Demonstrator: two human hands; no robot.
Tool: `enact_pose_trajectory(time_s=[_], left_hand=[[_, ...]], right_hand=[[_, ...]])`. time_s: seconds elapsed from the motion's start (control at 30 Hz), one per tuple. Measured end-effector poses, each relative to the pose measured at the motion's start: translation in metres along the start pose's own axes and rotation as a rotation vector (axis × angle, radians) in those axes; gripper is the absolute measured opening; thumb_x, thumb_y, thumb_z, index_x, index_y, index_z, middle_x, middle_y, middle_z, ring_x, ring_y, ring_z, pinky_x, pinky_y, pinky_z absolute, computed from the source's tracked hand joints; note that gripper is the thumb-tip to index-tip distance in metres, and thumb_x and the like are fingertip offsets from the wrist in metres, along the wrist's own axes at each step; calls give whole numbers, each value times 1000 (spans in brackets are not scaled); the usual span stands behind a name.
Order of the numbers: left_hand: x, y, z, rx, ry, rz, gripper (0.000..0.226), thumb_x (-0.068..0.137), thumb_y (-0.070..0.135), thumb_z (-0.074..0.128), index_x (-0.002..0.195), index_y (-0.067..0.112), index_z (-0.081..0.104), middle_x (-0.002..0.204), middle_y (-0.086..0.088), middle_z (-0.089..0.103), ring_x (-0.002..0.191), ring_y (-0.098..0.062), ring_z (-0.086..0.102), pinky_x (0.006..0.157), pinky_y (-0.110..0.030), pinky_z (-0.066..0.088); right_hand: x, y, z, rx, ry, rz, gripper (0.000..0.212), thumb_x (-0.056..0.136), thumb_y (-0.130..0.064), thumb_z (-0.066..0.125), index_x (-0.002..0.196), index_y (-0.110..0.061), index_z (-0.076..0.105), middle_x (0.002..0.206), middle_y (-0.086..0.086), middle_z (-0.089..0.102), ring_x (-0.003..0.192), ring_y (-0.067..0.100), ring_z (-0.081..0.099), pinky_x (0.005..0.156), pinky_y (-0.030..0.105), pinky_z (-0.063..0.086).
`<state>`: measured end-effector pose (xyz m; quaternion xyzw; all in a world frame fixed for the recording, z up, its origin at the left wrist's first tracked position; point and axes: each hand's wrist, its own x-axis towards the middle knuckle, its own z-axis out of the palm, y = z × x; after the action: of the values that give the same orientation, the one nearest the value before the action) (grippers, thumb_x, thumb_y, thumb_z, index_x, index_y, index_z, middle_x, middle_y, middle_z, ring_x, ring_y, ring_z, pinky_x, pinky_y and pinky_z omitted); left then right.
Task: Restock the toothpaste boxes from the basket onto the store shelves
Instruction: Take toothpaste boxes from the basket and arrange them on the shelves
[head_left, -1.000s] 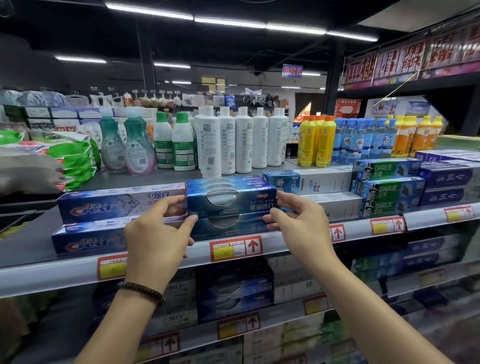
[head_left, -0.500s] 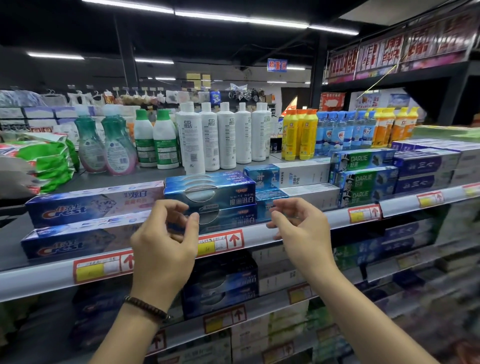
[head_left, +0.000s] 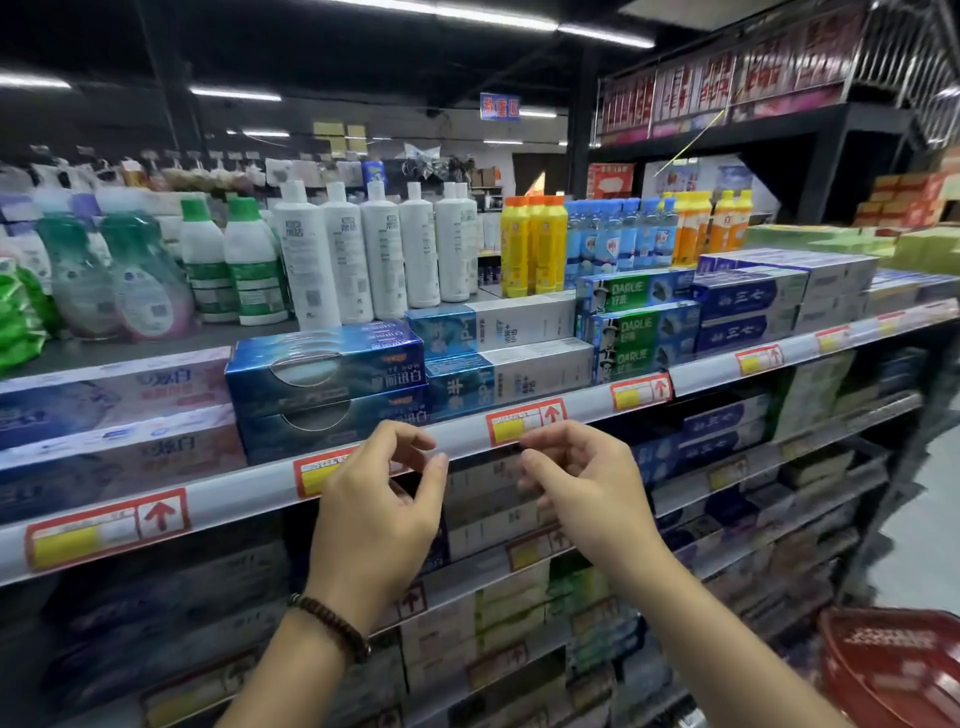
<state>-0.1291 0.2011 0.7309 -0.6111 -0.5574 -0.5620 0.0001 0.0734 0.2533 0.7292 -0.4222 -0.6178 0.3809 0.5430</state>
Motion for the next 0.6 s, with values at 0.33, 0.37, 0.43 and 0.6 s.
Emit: enact_pose_trajectory(time_s=[0.33,0.37,0.43,0.6], left_hand=[[-36,25,57,-36,-192,-30,10,95,37,72,92,37,62,82,19,67,79,-4,66,65,-25,52],[-40,28,63,-33,-216,-31,10,95,37,72,93,38,62,83,20,67,80,-3,66,66,-26,53],[-50,33,75,-35,-260,-31,11,95,37,72,93,38,61,83,20,66,80,-2,65,65,-25,52],[-72,44,100,-50,-348,-44,11,96,36,71,93,37,61,79,18,65,77,-2,63,62,-17,44]], right_hand=[[-39,24,-55,-46,61,43,9,98,-15,74,100,-24,76,90,1,79,81,18,78,76,47,65],[-44,27,-60,-54,68,55,9,98,-16,74,99,-24,76,90,1,79,81,17,78,76,46,65],[-54,34,-70,-63,82,79,9,98,-16,75,99,-25,76,89,0,79,81,17,78,76,45,65],[-75,60,-97,-88,117,146,11,97,-14,76,99,-25,77,88,-1,79,81,16,78,75,40,63]])
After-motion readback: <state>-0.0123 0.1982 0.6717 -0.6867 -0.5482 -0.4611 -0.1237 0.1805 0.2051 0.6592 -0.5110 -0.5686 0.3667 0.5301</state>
